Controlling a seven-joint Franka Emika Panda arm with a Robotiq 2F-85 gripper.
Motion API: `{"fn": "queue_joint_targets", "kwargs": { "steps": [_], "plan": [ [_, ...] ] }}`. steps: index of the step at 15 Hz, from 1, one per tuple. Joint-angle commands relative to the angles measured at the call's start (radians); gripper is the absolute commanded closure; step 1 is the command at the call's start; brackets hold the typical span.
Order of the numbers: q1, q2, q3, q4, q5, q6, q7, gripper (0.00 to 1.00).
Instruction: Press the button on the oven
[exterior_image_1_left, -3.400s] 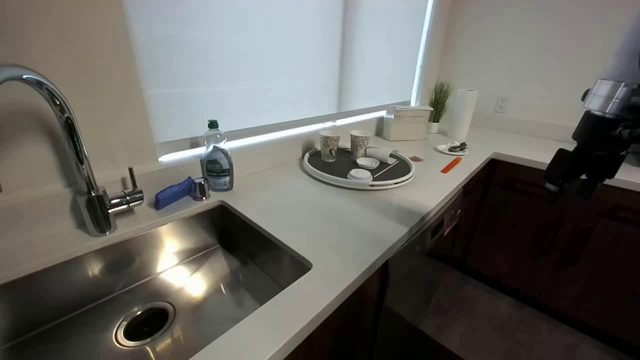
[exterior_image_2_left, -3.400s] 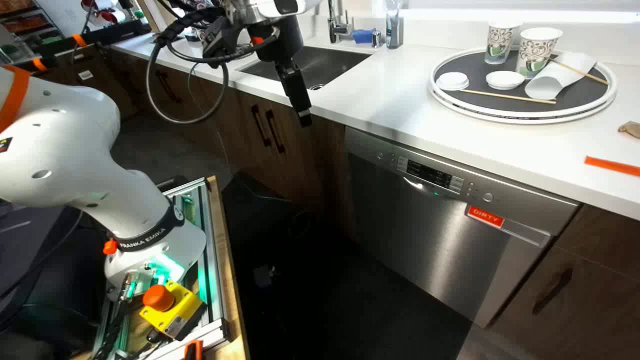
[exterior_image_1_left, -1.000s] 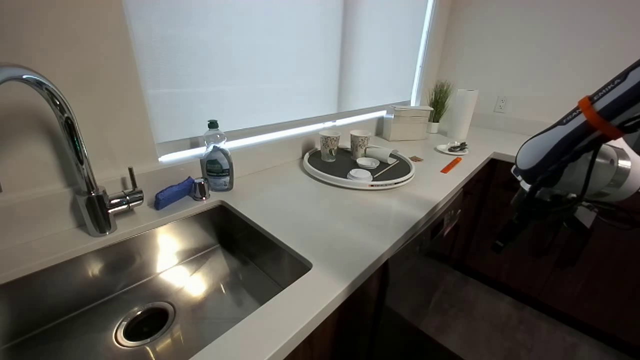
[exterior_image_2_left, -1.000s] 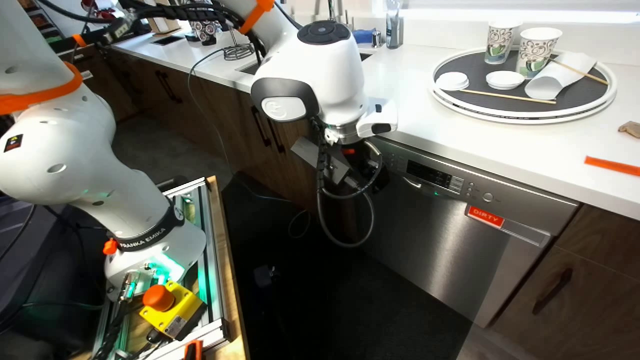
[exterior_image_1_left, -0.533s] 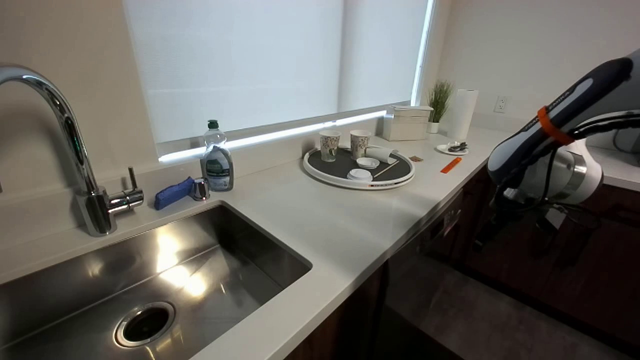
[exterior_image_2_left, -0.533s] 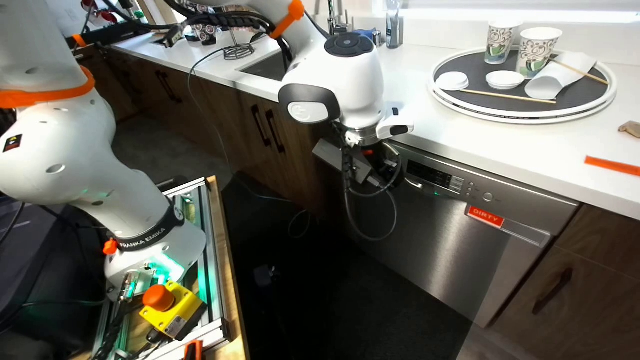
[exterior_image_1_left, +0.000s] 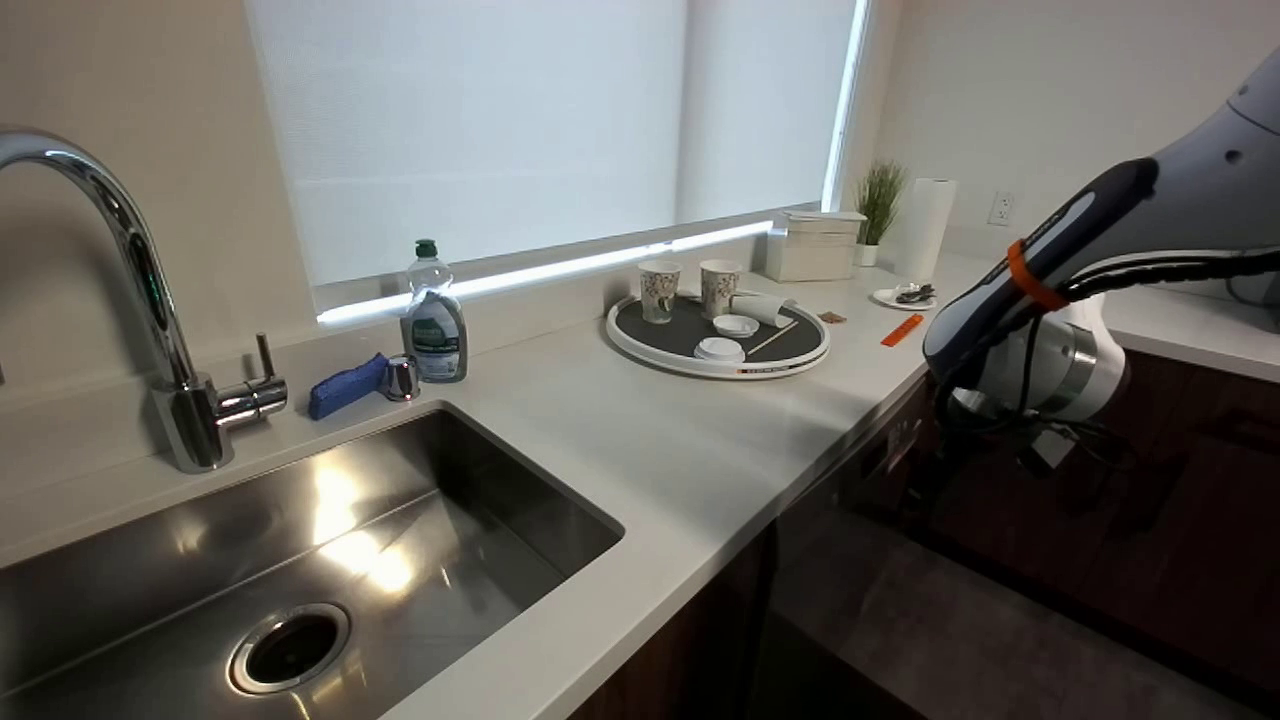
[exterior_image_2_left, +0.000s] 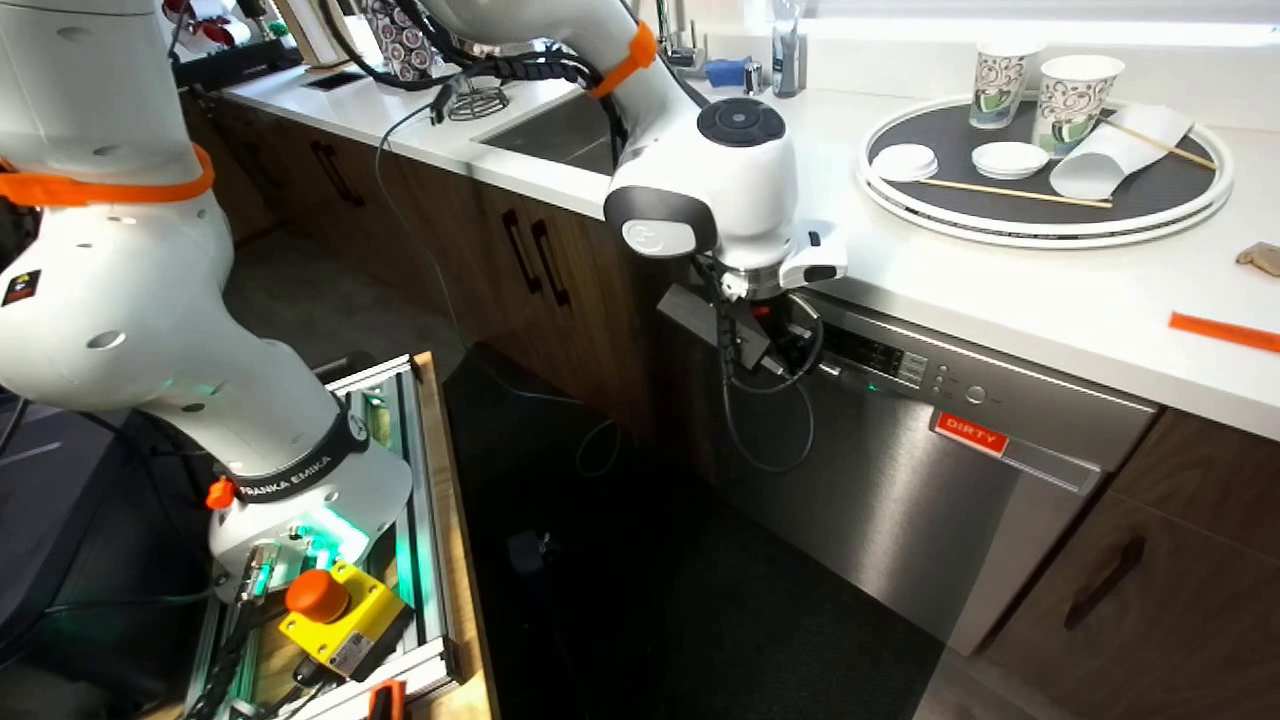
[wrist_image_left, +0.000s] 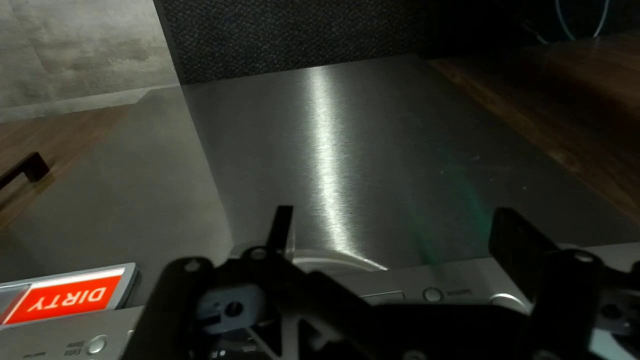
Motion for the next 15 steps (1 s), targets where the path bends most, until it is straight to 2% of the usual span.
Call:
{"fn": "queue_joint_targets", "kwargs": {
  "steps": [1, 6, 9, 13, 14, 15],
  "plan": [
    [-0.002, 0.014, 0.008, 0.011, 0.001, 0.0, 0.0, 0.0],
    [-0.008, 0.044, 0.014, 0.027, 0.013, 0.01, 0.009, 0.0],
    [-0.039, 0.057, 0.071, 0.04, 0.082, 0.018, -0.034, 0.0],
    [-0.047, 0.056, 0.117, 0.045, 0.131, 0.035, -0.043, 0.0],
    [-0.044, 0.059, 0.122, 0.046, 0.134, 0.044, -0.039, 0.2],
    [-0.04, 0.062, 0.124, 0.045, 0.133, 0.063, -0.036, 0.28]
  ]
}}
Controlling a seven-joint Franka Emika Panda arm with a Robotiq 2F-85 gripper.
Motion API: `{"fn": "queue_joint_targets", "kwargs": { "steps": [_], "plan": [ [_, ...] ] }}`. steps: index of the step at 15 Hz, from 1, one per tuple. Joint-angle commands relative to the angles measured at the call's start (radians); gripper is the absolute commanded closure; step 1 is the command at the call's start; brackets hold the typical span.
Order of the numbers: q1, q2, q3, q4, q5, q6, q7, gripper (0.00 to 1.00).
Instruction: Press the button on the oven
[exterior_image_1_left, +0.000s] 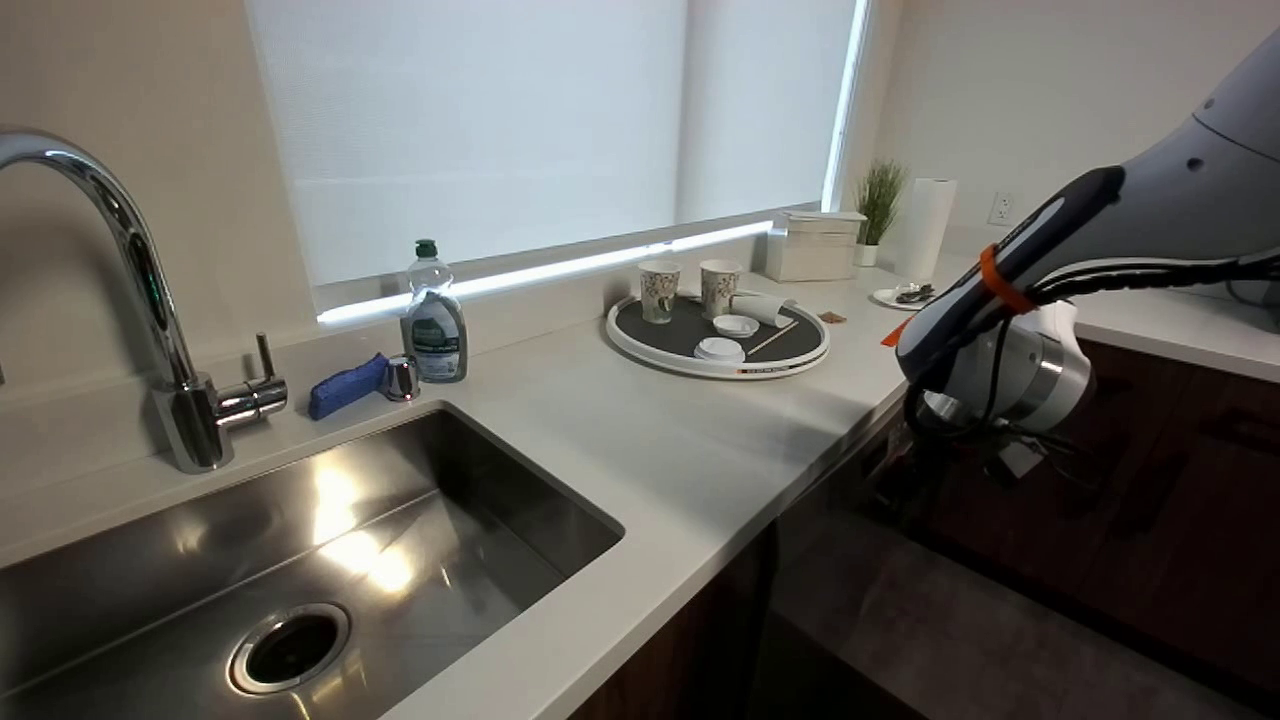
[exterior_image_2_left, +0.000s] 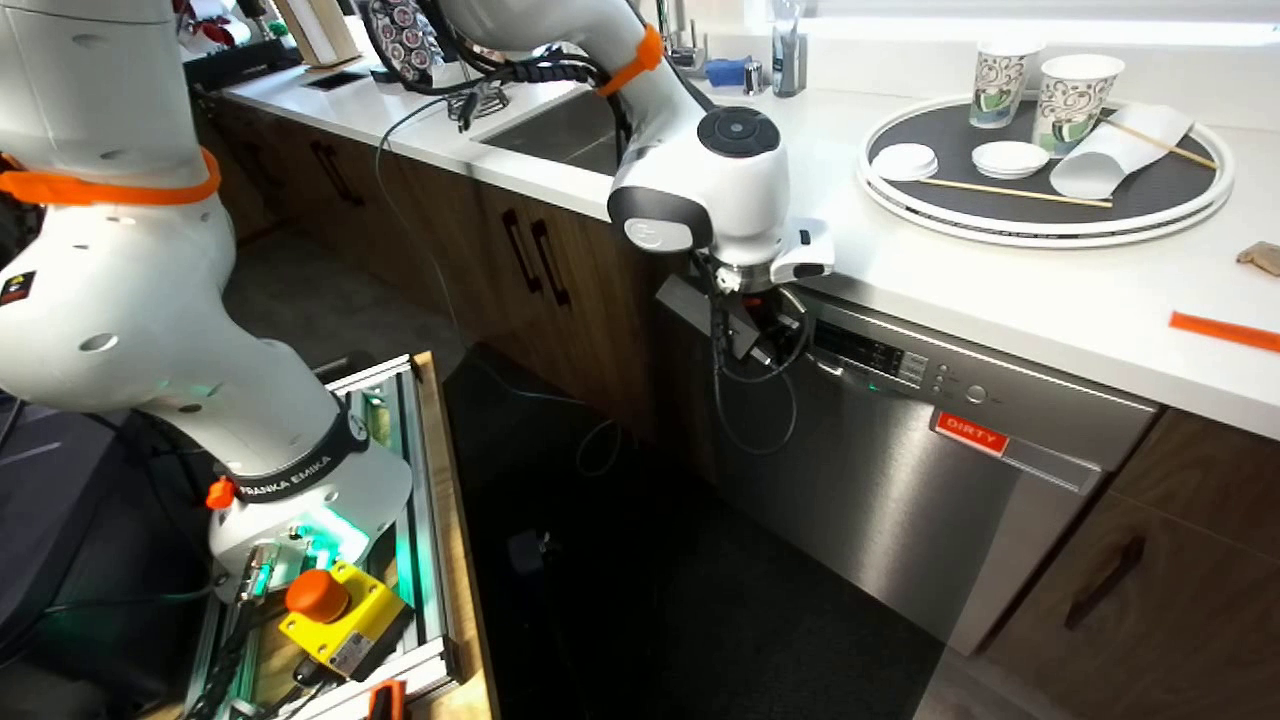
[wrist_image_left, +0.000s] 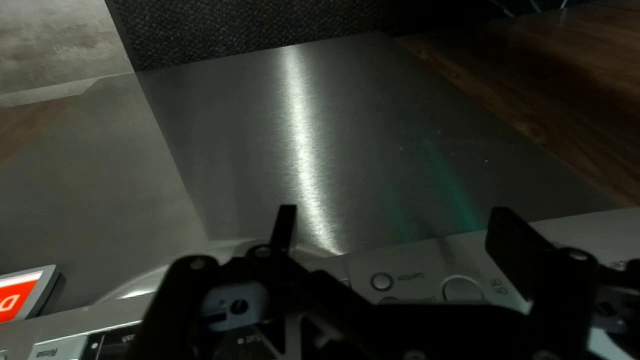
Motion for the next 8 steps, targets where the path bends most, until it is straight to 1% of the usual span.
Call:
{"fn": "queue_joint_targets", "kwargs": {
  "steps": [1, 2, 4, 7, 8],
  "plan": [
    [-0.01, 0.021, 0.032, 0.01, 0.038, 0.068, -0.03, 0.34],
    [-0.016, 0.021, 0.04, 0.012, 0.042, 0.076, -0.036, 0.44],
    [-0.022, 0.019, 0.051, 0.012, 0.045, 0.098, -0.046, 0.58],
    [-0.039, 0.021, 0.072, 0.016, 0.054, 0.127, -0.067, 0.82],
    [-0.046, 0.023, 0.081, 0.017, 0.057, 0.133, -0.073, 0.89]
  ]
}}
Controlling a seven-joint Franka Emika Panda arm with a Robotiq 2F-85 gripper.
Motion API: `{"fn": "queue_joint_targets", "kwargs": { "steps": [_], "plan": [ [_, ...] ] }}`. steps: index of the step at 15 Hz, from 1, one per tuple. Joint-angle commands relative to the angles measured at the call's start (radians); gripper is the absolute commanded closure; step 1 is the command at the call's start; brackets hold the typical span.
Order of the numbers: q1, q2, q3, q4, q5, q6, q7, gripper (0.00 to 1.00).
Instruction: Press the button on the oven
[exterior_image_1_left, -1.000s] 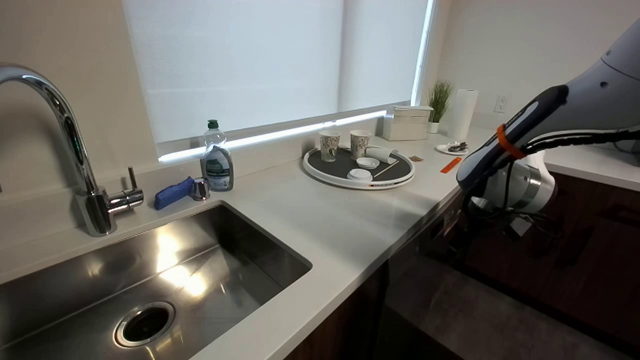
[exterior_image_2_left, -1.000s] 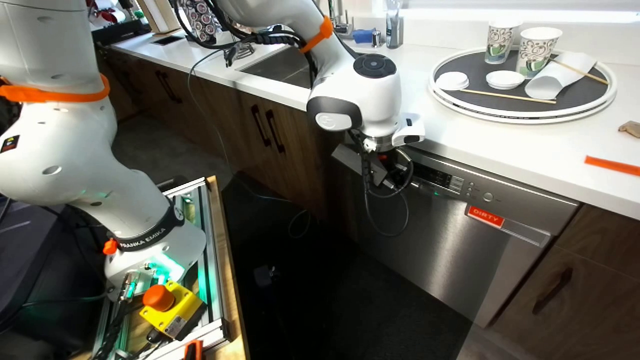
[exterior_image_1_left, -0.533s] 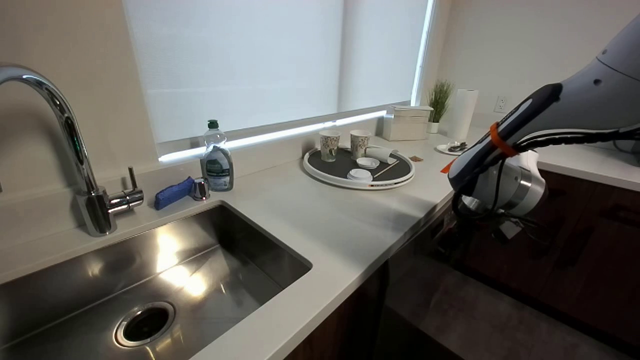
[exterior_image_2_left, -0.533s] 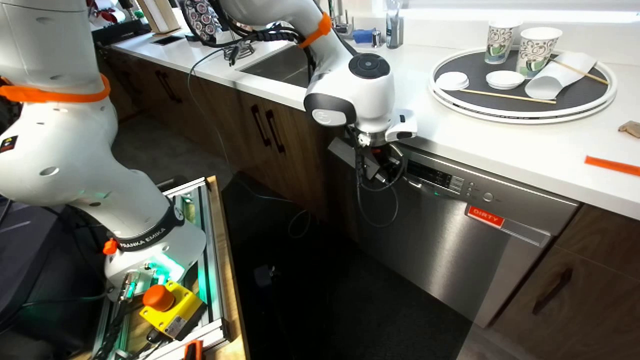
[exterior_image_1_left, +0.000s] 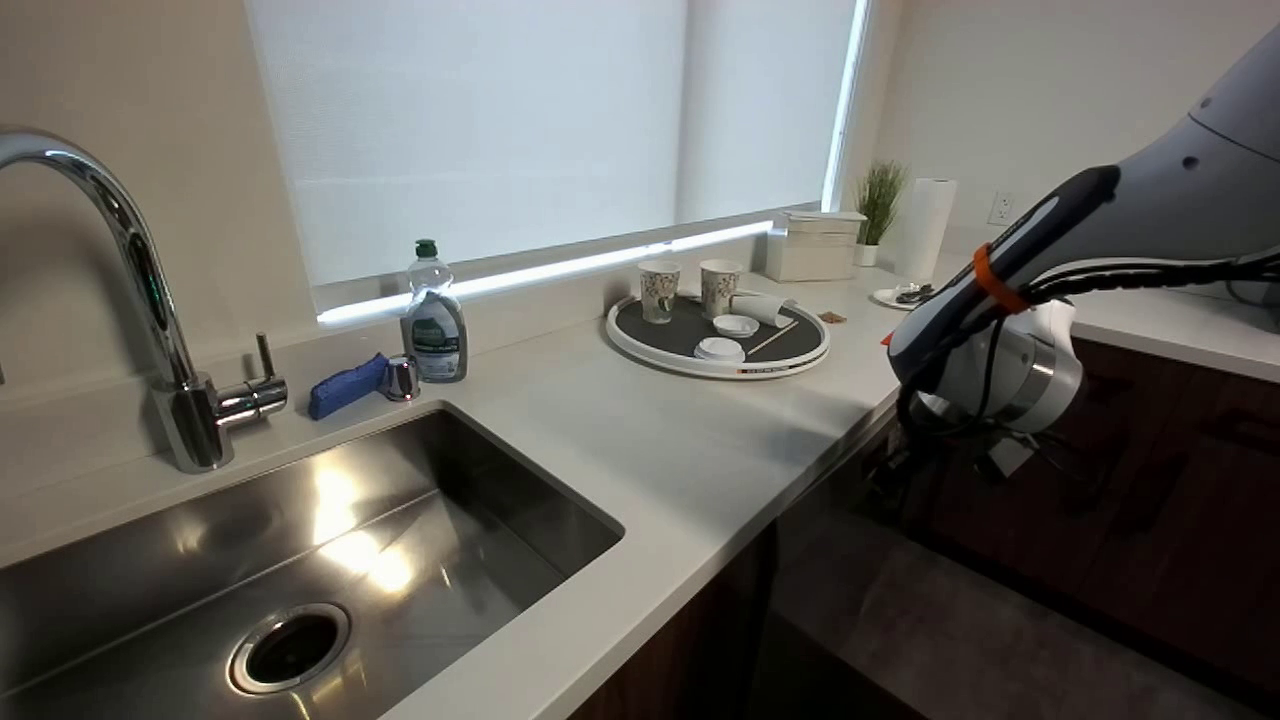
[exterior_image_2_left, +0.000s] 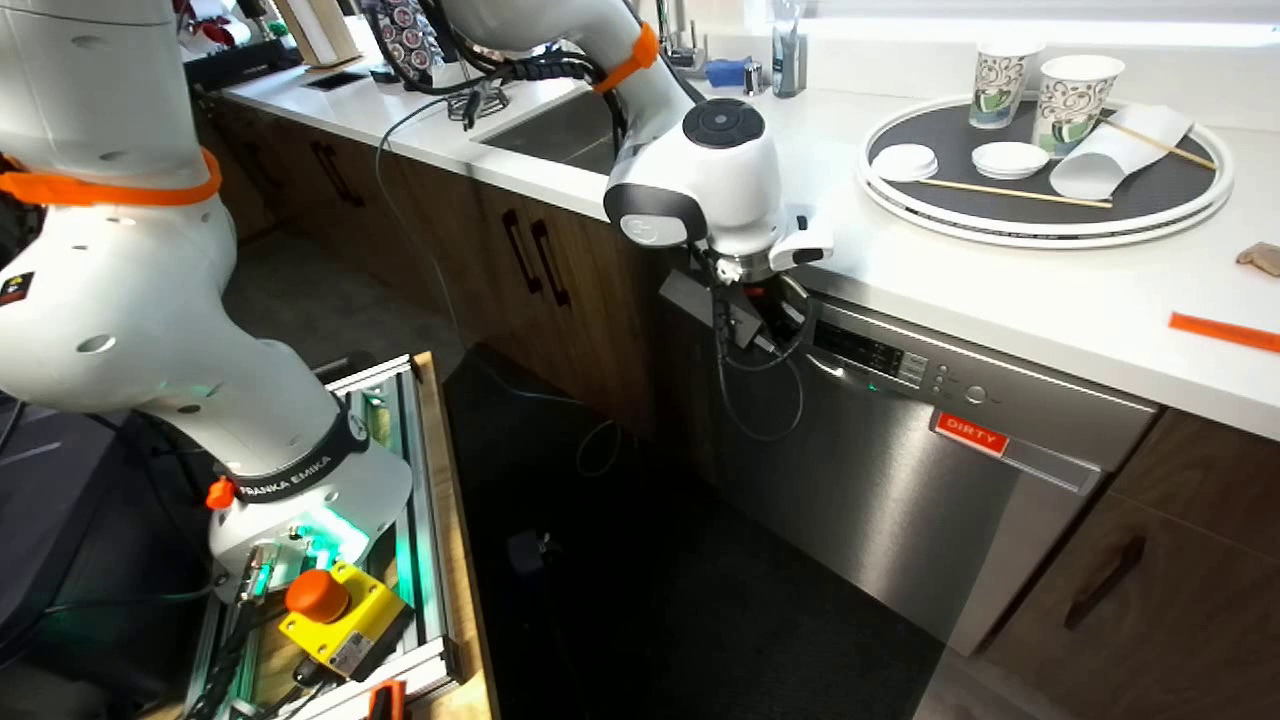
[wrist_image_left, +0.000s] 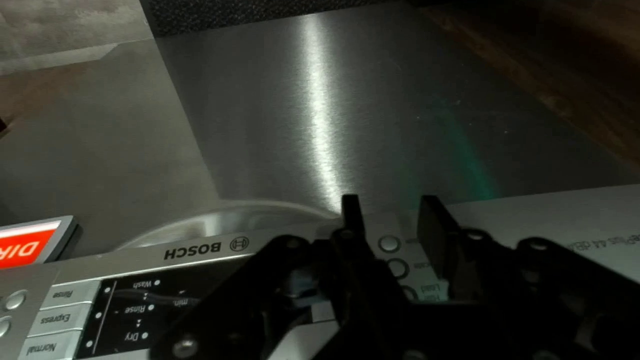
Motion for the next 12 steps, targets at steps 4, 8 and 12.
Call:
{"fn": "queue_joint_targets", "kwargs": {
  "steps": [4, 8, 12],
  "plan": [
    [-0.078, 0.035, 0.083, 0.037, 0.064, 0.035, -0.096, 1.0],
    [-0.122, 0.055, 0.128, 0.064, 0.091, 0.035, -0.143, 1.0],
    [-0.155, 0.078, 0.158, 0.086, 0.099, 0.03, -0.169, 1.0]
  ]
}}
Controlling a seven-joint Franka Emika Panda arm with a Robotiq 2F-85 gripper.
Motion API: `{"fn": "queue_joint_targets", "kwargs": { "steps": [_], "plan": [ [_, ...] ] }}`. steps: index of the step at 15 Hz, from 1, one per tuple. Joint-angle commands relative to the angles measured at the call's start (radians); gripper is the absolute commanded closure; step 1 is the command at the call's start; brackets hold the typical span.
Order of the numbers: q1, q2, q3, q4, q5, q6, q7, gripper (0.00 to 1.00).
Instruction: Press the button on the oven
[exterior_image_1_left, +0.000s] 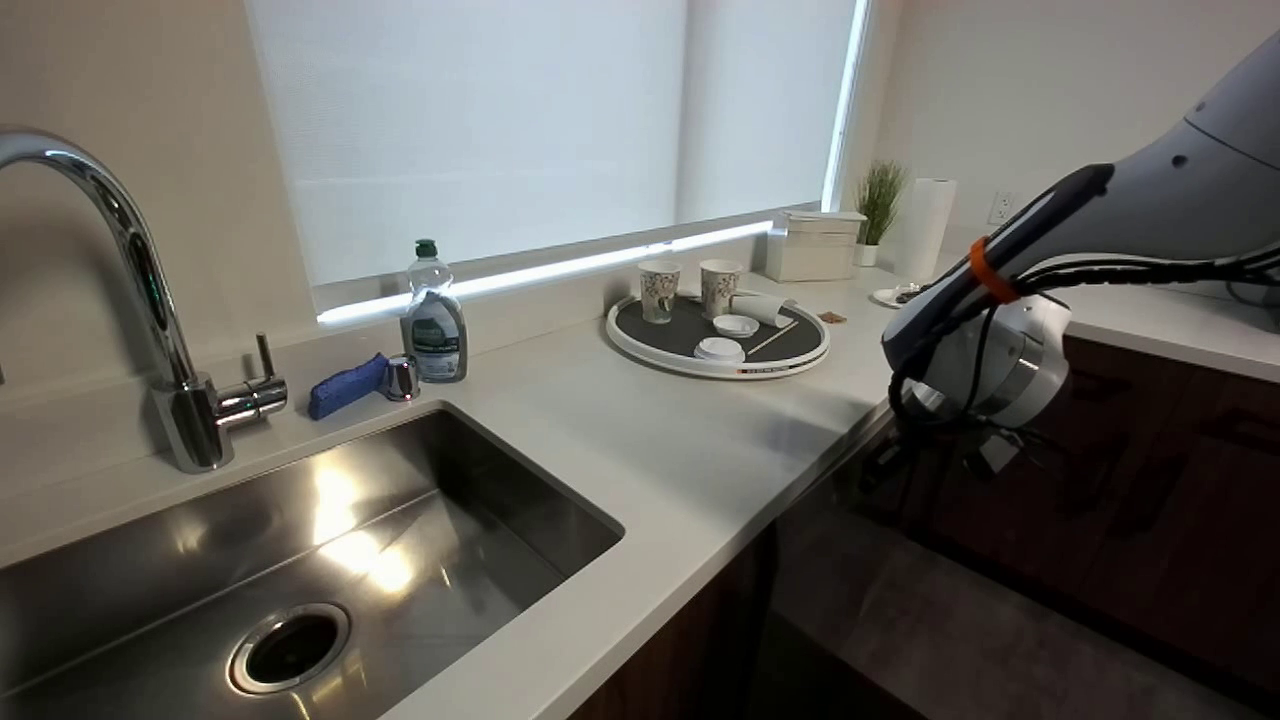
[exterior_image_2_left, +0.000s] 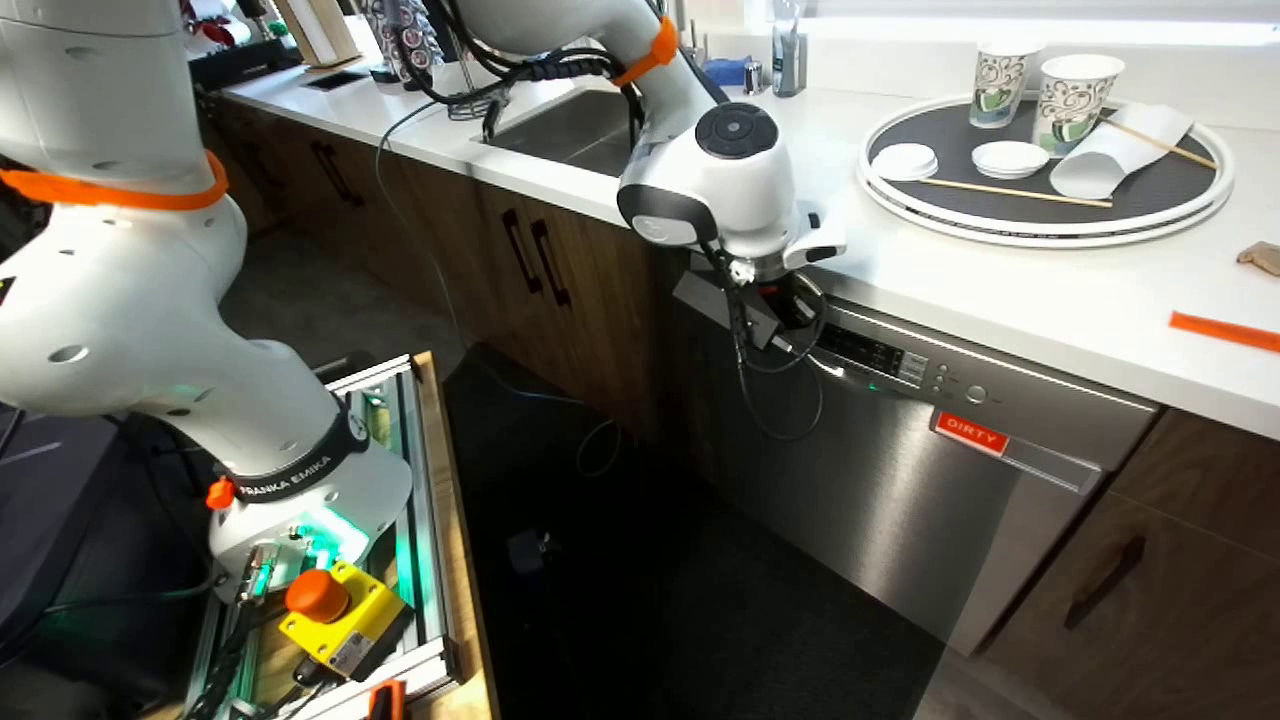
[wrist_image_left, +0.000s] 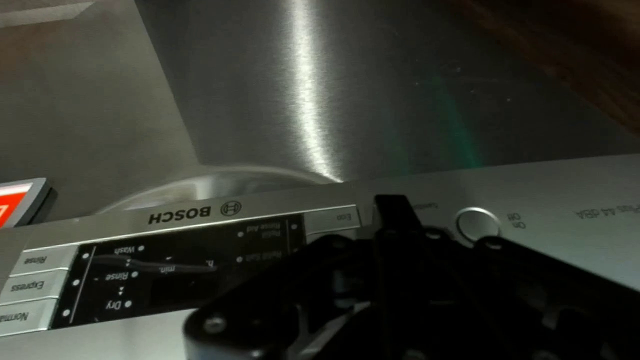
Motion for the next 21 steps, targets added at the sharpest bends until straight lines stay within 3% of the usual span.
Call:
{"fn": "queue_joint_targets", "kwargs": {
  "steps": [1, 14, 21],
  "plan": [
    [-0.042, 0.045, 0.044, 0.035, 0.038, 0.019, -0.058, 1.0],
    [-0.119, 0.075, 0.129, 0.053, 0.057, 0.035, -0.105, 1.0],
    [-0.213, 0.09, 0.233, 0.06, 0.164, 0.088, -0.209, 1.0]
  ]
}}
